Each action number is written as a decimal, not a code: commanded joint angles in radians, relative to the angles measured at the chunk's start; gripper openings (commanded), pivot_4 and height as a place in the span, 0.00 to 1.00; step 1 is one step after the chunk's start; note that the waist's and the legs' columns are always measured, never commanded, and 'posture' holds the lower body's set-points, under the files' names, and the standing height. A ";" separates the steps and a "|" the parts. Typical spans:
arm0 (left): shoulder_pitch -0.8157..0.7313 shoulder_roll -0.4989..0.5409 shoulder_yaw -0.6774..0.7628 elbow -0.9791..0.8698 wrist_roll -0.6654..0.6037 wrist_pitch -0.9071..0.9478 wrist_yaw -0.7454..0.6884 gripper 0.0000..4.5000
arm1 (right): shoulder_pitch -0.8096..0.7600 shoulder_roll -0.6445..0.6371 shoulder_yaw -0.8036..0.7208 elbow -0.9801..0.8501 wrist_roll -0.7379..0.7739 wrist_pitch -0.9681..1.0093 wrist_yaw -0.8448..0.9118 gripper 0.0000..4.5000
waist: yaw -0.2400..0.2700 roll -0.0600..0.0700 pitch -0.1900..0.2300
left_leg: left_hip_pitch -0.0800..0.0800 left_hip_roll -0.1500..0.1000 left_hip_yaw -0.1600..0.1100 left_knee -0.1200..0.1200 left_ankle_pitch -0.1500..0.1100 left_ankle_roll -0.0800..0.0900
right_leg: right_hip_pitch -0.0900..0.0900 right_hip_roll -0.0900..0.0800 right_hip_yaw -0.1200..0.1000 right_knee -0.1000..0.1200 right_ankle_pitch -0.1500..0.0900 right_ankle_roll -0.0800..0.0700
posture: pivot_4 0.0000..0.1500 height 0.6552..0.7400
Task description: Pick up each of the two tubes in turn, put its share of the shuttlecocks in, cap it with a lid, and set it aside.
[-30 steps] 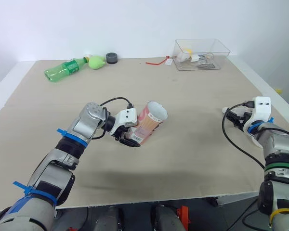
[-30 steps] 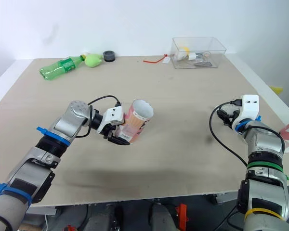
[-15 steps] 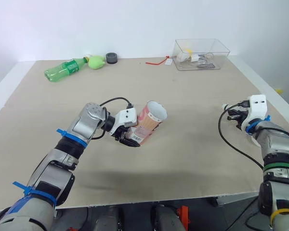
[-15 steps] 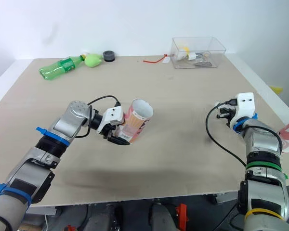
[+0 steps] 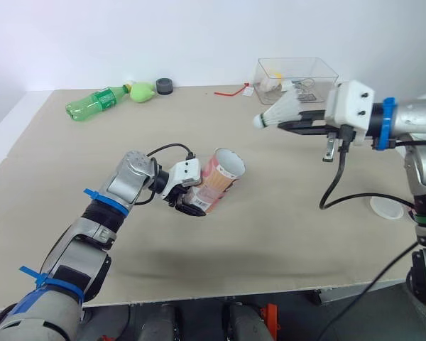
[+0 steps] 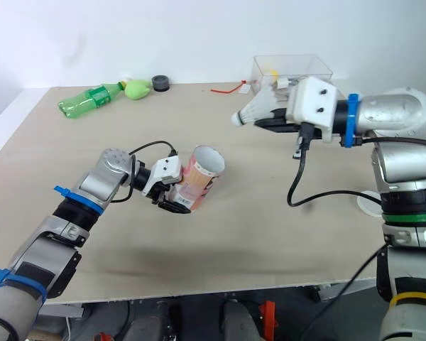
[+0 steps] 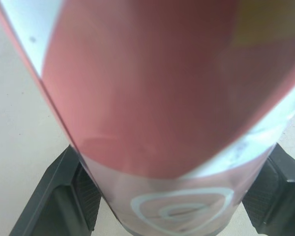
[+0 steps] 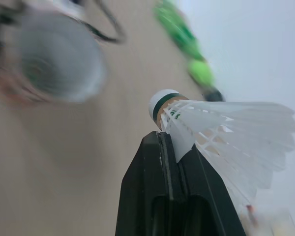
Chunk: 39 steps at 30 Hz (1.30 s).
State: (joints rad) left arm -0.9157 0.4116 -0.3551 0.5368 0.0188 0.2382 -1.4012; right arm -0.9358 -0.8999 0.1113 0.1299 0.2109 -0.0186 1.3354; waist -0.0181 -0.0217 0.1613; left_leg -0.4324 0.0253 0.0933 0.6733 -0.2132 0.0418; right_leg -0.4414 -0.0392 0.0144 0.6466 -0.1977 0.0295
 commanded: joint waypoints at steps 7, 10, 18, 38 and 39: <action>-0.011 -0.007 0.009 -0.025 -0.011 0.002 0.012 0.70 | -0.058 0.071 0.054 -0.079 0.021 -0.018 0.116 0.01 | 0.000 0.000 0.000 | -0.002 -0.003 0.000 0.000 0.000 0.000 | -0.001 -0.003 -0.001 0.000 0.003 -0.003 | 1.00 1.00; -0.008 -0.007 0.008 -0.030 -0.012 0.006 0.014 0.70 | -0.064 0.097 0.079 -0.046 -0.012 -0.073 0.127 0.01 | 0.000 0.000 0.000 | -0.002 -0.003 0.000 0.000 0.000 0.000 | -0.001 -0.003 -0.001 0.000 0.003 -0.003 | 1.00 1.00; -0.004 -0.005 0.007 -0.044 -0.014 0.017 0.021 0.70 | -0.103 0.148 0.123 0.040 -0.066 -0.180 0.154 0.01 | -0.001 0.000 0.000 | -0.002 -0.003 -0.001 0.001 0.000 0.000 | -0.001 -0.003 -0.001 0.000 0.003 -0.003 | 1.00 1.00; 0.012 0.005 0.006 -0.073 -0.014 0.032 0.020 0.70 | -0.136 0.157 0.117 0.103 -0.082 -0.206 0.199 0.99 | -0.002 0.000 0.000 | -0.002 -0.002 -0.001 0.000 0.000 0.000 | -0.001 -0.003 -0.002 0.000 0.003 -0.004 | 1.00 1.00; 0.011 0.005 0.006 -0.072 -0.014 0.030 0.020 0.70 | -0.136 0.160 0.105 0.094 -0.059 -0.162 0.198 0.99 | -0.002 0.000 0.000 | -0.002 -0.002 -0.001 0.000 0.000 0.000 | -0.001 -0.003 -0.002 0.000 0.003 -0.004 | 1.00 1.00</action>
State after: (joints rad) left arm -0.8968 0.4092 -0.3629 0.4799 0.0188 0.2647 -1.3833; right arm -1.0616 -0.7277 0.2335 0.2426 0.1206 -0.2182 1.5191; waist -0.0197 -0.0217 0.1614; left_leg -0.4346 0.0228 0.0927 0.6737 -0.2134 0.0420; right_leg -0.4427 -0.0425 0.0130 0.6470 -0.1949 0.0257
